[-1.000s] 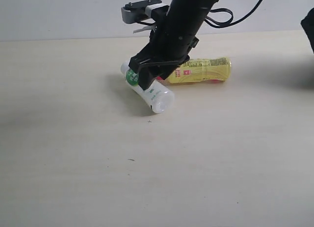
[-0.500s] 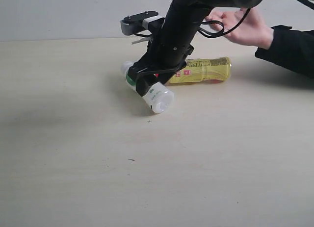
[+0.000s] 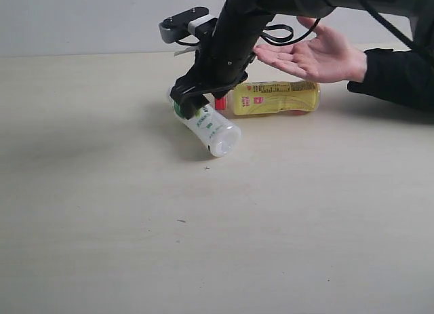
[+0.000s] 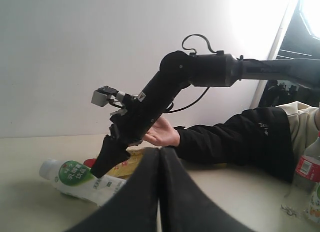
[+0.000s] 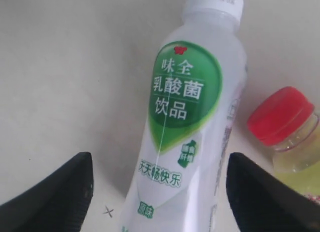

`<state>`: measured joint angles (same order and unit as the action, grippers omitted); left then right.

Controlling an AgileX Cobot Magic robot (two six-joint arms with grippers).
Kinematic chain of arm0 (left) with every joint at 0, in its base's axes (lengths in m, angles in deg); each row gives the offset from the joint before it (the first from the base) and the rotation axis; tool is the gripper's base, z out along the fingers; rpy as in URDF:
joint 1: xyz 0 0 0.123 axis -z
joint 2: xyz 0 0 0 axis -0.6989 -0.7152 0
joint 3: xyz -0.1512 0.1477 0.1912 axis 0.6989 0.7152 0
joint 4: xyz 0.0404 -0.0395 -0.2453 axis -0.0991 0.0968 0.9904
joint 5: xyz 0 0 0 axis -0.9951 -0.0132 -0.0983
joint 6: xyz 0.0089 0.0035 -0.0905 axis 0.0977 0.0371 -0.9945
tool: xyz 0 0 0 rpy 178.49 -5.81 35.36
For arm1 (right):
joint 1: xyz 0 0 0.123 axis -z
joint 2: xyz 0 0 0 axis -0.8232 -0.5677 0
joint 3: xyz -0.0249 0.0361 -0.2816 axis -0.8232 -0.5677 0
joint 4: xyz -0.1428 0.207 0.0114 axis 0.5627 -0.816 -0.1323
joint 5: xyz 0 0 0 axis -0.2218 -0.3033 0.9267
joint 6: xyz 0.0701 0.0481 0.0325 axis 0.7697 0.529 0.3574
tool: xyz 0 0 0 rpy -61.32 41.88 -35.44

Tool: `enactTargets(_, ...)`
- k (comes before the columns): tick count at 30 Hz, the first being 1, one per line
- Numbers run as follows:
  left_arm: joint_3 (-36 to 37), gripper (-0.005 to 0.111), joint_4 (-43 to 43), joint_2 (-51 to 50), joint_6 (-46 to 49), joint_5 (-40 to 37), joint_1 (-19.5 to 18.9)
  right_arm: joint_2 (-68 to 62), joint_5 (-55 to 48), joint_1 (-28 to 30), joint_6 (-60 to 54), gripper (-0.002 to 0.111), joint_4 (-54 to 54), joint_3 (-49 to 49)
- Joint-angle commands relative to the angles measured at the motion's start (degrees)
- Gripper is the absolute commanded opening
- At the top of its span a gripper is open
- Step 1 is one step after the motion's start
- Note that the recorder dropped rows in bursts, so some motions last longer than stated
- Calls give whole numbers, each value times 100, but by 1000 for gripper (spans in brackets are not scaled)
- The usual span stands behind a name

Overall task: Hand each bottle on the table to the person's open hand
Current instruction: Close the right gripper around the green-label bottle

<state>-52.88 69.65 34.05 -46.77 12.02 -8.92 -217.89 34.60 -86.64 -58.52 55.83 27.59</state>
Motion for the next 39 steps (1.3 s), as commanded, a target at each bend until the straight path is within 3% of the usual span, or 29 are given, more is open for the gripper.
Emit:
enactTargets(1, 19, 0, -25, 29, -19, 16, 0, -204, 62, -4, 91, 71, 86, 201)
enactTargets(39, 19, 0, -25, 29, -19, 16, 0, -641, 321, -144, -38, 70, -89, 232)
